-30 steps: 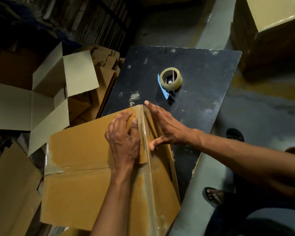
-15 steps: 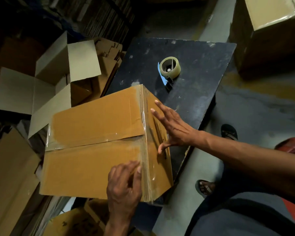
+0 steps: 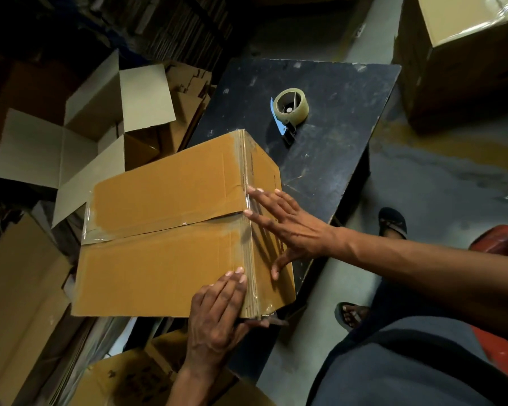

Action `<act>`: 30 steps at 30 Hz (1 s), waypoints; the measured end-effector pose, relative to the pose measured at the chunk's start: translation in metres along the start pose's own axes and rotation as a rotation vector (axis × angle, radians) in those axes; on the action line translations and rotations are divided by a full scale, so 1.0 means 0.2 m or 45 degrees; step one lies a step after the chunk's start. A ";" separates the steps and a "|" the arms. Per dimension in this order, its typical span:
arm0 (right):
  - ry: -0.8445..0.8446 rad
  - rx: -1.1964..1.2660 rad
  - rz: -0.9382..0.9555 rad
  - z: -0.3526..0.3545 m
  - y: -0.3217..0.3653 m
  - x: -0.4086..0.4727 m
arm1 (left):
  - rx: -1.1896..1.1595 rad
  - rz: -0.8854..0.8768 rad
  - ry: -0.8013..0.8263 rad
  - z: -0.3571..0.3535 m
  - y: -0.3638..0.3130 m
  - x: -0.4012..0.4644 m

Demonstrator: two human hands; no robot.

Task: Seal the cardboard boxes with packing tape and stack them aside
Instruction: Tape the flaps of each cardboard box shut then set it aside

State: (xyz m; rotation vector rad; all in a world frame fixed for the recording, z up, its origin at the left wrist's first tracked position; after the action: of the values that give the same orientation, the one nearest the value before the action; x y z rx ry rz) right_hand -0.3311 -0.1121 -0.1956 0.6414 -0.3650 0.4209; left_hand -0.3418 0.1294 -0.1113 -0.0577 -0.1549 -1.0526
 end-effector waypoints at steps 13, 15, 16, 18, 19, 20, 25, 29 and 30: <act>-0.037 -0.039 0.158 -0.03 0.17 0.01 | 0.022 0.010 -0.153 -0.03 -0.04 -0.01; 0.016 -0.070 0.190 -0.01 0.14 -0.01 | 0.028 0.031 -0.160 -0.04 -0.04 -0.01; 0.005 -0.048 0.204 0.02 0.13 -0.01 | 0.028 0.038 -0.161 -0.04 -0.03 -0.02; -0.069 0.026 0.225 0.05 0.16 0.01 | 0.011 0.042 -0.163 -0.05 -0.02 -0.03; -0.097 0.047 0.250 0.06 0.19 0.02 | -0.003 0.042 -0.164 -0.05 -0.02 -0.03; -0.103 0.048 0.282 0.05 0.23 0.02 | -0.018 0.042 -0.164 -0.05 -0.02 -0.03; -0.014 0.026 0.317 -0.01 0.26 0.00 | -0.124 0.091 -0.156 -0.01 -0.04 0.00; 0.160 -0.021 0.430 0.06 0.19 -0.01 | -0.183 0.199 -0.133 0.00 -0.05 0.00; 0.206 -0.028 0.448 0.07 0.18 -0.02 | -0.182 0.228 -0.127 -0.01 -0.06 -0.01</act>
State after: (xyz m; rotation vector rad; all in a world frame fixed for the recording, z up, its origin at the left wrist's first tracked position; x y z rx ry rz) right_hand -0.3547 -0.0955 -0.1685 0.5175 -0.3279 0.7984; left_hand -0.3523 0.1250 -0.1129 -0.2493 -0.1620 -0.8813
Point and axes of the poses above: each hand's wrist, its own x-axis towards the middle knuckle, its own z-axis out of the back of the hand, y = z × x, the point moved 4 cm from there along x, towards the middle knuckle, and after that the axes turned 10 degrees about z, right-handed, at the moved point
